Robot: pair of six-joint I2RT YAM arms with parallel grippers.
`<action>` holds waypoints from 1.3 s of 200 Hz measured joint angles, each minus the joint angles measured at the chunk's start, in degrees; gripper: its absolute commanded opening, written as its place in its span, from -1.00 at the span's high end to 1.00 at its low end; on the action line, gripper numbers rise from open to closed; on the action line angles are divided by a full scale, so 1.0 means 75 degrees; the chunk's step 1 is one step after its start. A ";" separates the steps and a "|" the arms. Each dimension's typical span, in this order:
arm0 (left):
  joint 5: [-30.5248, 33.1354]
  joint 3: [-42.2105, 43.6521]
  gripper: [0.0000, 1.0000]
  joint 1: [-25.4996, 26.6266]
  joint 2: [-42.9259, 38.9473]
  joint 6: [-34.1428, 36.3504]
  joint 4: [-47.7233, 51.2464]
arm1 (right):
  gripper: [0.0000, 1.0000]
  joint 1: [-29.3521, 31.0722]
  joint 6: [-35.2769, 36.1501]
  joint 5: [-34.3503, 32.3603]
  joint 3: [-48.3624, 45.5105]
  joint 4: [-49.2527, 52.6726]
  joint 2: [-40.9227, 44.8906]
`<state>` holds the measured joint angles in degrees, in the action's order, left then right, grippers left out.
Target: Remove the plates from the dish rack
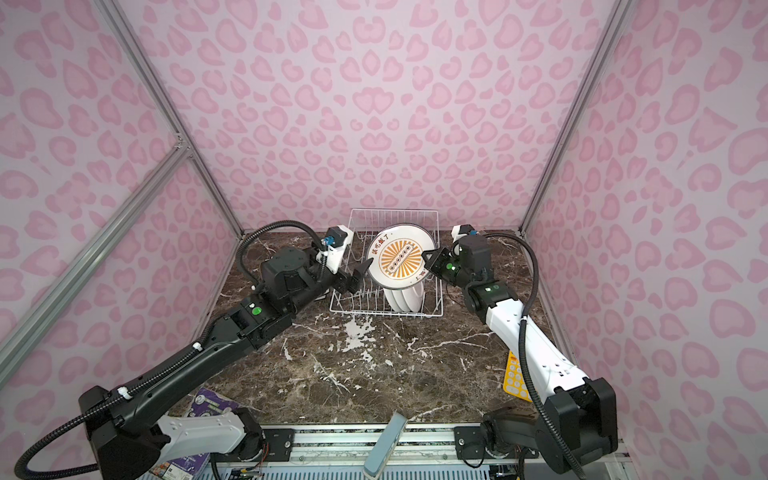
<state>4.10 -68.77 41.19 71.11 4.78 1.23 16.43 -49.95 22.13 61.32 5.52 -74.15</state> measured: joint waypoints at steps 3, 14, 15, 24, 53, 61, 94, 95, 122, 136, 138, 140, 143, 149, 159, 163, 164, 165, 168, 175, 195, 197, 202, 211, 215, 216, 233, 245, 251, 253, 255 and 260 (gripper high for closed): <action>-0.0128 0.0000 -0.79 -0.0096 -0.0009 -0.0146 0.0009 | 1.00 -0.0006 0.0003 0.0000 -0.0006 -0.0006 0.0003; -0.0600 0.0000 -0.79 -0.0440 -0.0041 -0.0688 0.0052 | 1.00 -0.0006 -0.0006 0.0012 -0.0029 -0.0006 0.0026; -0.0629 0.0000 -0.79 -0.0463 -0.0041 -0.0720 0.0052 | 1.00 -0.0006 -0.0006 0.0015 -0.0029 -0.0006 0.0026; -0.1026 0.0000 -0.79 -0.0726 -0.0041 -0.1169 0.0052 | 1.00 -0.0006 -0.0020 0.0050 -0.0067 -0.0044 0.0041; -0.2104 -0.0175 -0.79 -0.1396 0.0227 -0.2387 0.0093 | 1.00 -0.0006 -0.0096 0.0172 -0.0152 -0.0146 0.0038; -0.2410 -0.0233 -0.79 -0.1574 0.0364 -0.2728 0.0102 | 1.00 -0.0006 -0.0146 0.0242 -0.0154 -0.0198 0.0035; -0.3334 -0.0393 -0.78 -0.2119 0.0962 -0.3876 0.0289 | 1.00 -0.0006 -0.0256 0.0484 -0.0271 -0.0431 0.0035; -0.3351 -0.0396 -0.77 -0.2124 0.0973 -0.3896 0.0294 | 1.00 -0.0006 -0.0256 0.0487 -0.0274 -0.0431 0.0035; -0.4001 -0.0542 -0.72 -0.2261 0.1460 -0.4447 0.0510 | 1.00 -0.0006 -0.0297 0.0609 -0.0364 -0.0449 0.0038; -0.4357 -0.0714 -0.69 -0.2279 0.1722 -0.4590 0.0679 | 1.00 -0.0006 -0.0321 0.0653 -0.0391 -0.0507 0.0038; -0.4403 -0.0746 -0.69 -0.2279 0.1760 -0.4619 0.0699 | 1.00 -0.0006 -0.0326 0.0662 -0.0393 -0.0522 0.0038; -0.4447 -0.0772 -0.69 -0.2279 0.1801 -0.4639 0.0714 | 1.00 -0.0006 -0.0329 0.0664 -0.0393 -0.0527 0.0038; -0.4511 -0.0816 -0.69 -0.2279 0.1853 -0.4642 0.0743 | 1.00 -0.0006 -0.0341 0.0676 -0.0393 -0.0548 0.0032; -0.4648 -0.0889 -0.69 -0.2279 0.1967 -0.4677 0.0796 | 1.00 -0.0006 -0.0364 0.0685 -0.0393 -0.0586 0.0023; -0.4843 -0.0938 -0.68 -0.2279 0.2119 -0.4712 0.0833 | 1.00 -0.0006 -0.0396 0.0714 -0.0393 -0.0644 -0.0003; -0.4913 -0.0947 -0.68 -0.2279 0.2183 -0.4753 0.0860 | 1.00 -0.0006 -0.0399 0.0737 -0.0393 -0.0673 -0.0020; -0.4928 -0.0947 -0.68 -0.2279 0.2194 -0.4762 0.0860 | 1.00 -0.0006 -0.0399 0.0740 -0.0393 -0.0679 -0.0026; -0.4954 -0.0947 -0.67 -0.2279 0.2209 -0.4776 0.0863 | 1.00 -0.0006 -0.0399 0.0743 -0.0393 -0.0685 -0.0029; -0.4992 -0.0962 -0.67 -0.2276 0.2253 -0.4785 0.0895 | 1.00 -0.0006 -0.0402 0.0752 -0.0393 -0.0697 -0.0044; -0.5103 -0.1026 -0.66 -0.2276 0.2358 -0.4829 0.1032 | 1.00 -0.0006 -0.0417 0.0781 -0.0393 -0.0711 -0.0073; -0.5400 -0.1177 -0.61 -0.2276 0.2567 -0.4881 0.1134 | 1.00 -0.0006 -0.0455 0.0848 -0.0393 -0.0726 -0.0152; -0.5423 -0.1192 -0.60 -0.2276 0.2588 -0.4884 0.1134 | 1.00 -0.0006 -0.0458 0.0857 -0.0393 -0.0731 -0.0160; -0.5490 -0.1215 -0.59 -0.2276 0.2629 -0.4896 0.1134 | 1.00 -0.0006 -0.0460 0.0868 -0.0393 -0.0749 -0.0187; -0.5572 -0.1239 -0.58 -0.2276 0.2690 -0.4951 0.1137 | 1.00 -0.0006 -0.0490 0.0901 -0.0393 -0.0769 -0.0219; -0.5601 -0.1241 -0.57 -0.2276 0.2710 -0.4975 0.1139 | 1.00 -0.0006 -0.0498 0.0915 -0.0393 -0.0781 -0.0236; -0.5613 -0.1241 -0.57 -0.2276 0.2719 -0.4972 0.1142 | 1.00 -0.0006 -0.0504 0.0918 -0.0393 -0.0787 -0.0242; -0.5753 -0.1244 -0.53 -0.2276 0.2809 -0.5027 0.1139 | 1.00 -0.0006 -0.0525 0.0997 -0.0393 -0.0877 -0.0321; -0.5858 -0.1268 -0.50 -0.2276 0.2900 -0.5059 0.1134 | 1.00 -0.0006 -0.0577 0.1040 -0.0393 -0.0970 -0.0385; -0.5901 -0.1291 -0.47 -0.2276 0.2958 -0.5094 0.1131 | 1.00 -0.0006 -0.0597 0.1058 -0.0393 -0.1003 -0.0411; -0.5913 -0.1294 -0.46 -0.2276 0.2970 -0.5094 0.1131 | 1.00 -0.0006 -0.0600 0.1067 -0.0393 -0.1020 -0.0417; -0.5931 -0.1303 -0.45 -0.2276 0.2993 -0.5094 0.1131 | 1.00 -0.0006 -0.0603 0.1075 -0.0393 -0.1035 -0.0428; -0.5971 -0.1320 -0.41 -0.2276 0.3040 -0.5123 0.1125 | 1.00 -0.0006 -0.0609 0.1090 -0.0393 -0.1055 -0.0449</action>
<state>-40.69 -78.67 24.12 93.91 -33.65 9.67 16.38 -54.52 30.30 58.37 -2.39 -77.52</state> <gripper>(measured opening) 0.739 0.085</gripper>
